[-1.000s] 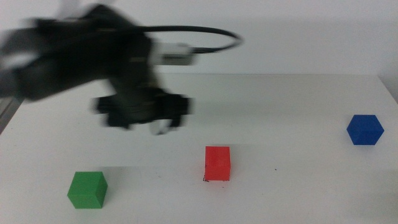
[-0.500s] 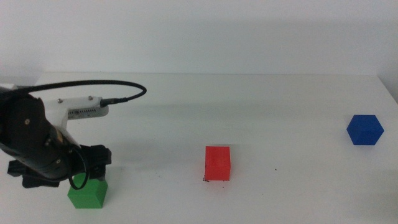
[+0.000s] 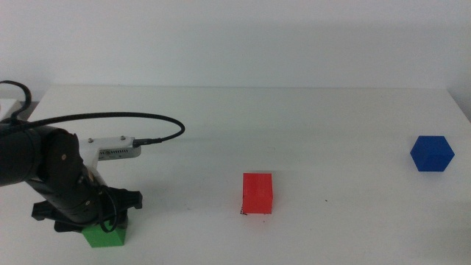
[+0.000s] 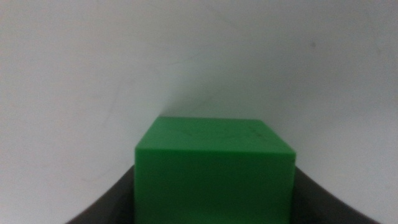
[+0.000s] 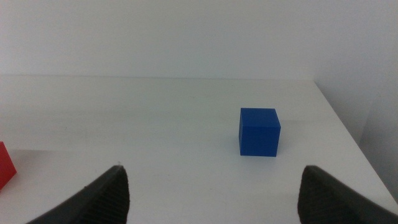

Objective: Stack red cubes first, then green, then blue cubes in a specific spot.

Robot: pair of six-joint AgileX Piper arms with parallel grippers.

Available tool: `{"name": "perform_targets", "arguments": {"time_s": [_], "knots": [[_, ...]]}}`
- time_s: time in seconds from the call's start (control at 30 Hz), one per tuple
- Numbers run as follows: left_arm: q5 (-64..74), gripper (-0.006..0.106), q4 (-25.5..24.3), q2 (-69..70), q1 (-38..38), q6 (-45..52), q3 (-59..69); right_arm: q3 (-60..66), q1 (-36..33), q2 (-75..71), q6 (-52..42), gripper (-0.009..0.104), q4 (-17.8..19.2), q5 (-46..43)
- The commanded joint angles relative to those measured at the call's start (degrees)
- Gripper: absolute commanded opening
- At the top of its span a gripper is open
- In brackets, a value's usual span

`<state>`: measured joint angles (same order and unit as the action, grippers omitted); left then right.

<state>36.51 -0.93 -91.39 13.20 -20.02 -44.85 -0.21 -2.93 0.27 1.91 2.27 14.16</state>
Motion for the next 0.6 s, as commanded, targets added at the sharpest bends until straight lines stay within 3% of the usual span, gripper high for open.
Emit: {"name": "perform_targets", "arguments": {"time_s": [0.0,0.07,0.17,0.33,0.57], "knots": [[0.75,0.042,2.64,0.87,0.05,0.61,-0.24,0.21,0.22,-0.27,-0.24,0.093,0.36,-0.49],[4.48,0.029,4.62,2.36,1.49,-0.39,-2.65,0.21,0.22,-0.27,-0.24,0.093,0.36,-0.49],[10.65,0.019,1.78,2.36,8.78,-6.26,-11.41,0.21,0.22,-0.27,-0.24,0.093,0.36,-0.49],[18.55,0.019,-5.08,-5.72,21.72,-15.89,-30.26,0.21,0.22,-0.27,-0.24,0.093,0.36,-0.49],[24.84,0.019,-3.55,-19.72,28.60,-17.99,-49.61,0.21,0.22,-0.27,-0.24,0.093,0.36,-0.49]]}}
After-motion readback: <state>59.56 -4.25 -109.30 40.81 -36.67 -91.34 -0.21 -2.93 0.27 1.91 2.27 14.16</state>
